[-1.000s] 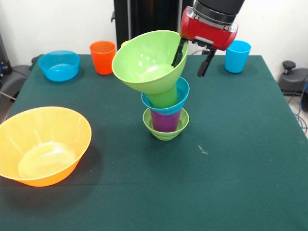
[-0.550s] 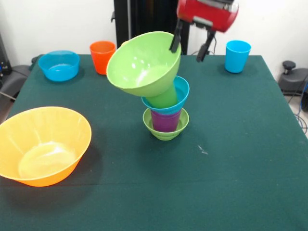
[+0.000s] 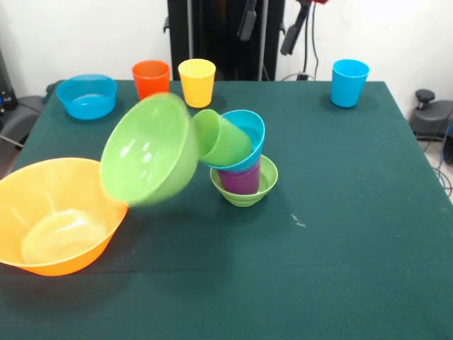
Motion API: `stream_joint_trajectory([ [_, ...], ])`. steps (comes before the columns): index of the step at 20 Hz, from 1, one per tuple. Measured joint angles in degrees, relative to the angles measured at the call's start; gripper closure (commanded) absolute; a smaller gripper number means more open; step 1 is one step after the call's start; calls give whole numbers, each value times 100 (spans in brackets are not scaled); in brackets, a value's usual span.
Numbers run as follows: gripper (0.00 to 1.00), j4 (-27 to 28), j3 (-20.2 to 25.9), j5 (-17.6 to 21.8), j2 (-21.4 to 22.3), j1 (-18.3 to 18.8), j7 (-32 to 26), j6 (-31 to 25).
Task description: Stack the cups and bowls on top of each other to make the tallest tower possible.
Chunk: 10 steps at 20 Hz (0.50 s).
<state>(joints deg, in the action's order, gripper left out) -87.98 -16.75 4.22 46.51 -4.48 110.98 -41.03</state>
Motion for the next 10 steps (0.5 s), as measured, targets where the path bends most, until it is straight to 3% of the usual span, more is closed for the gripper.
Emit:
stream_joint_trajectory([
  [10, 0, -2, 1, 4, 49, 31, 0, -36],
])
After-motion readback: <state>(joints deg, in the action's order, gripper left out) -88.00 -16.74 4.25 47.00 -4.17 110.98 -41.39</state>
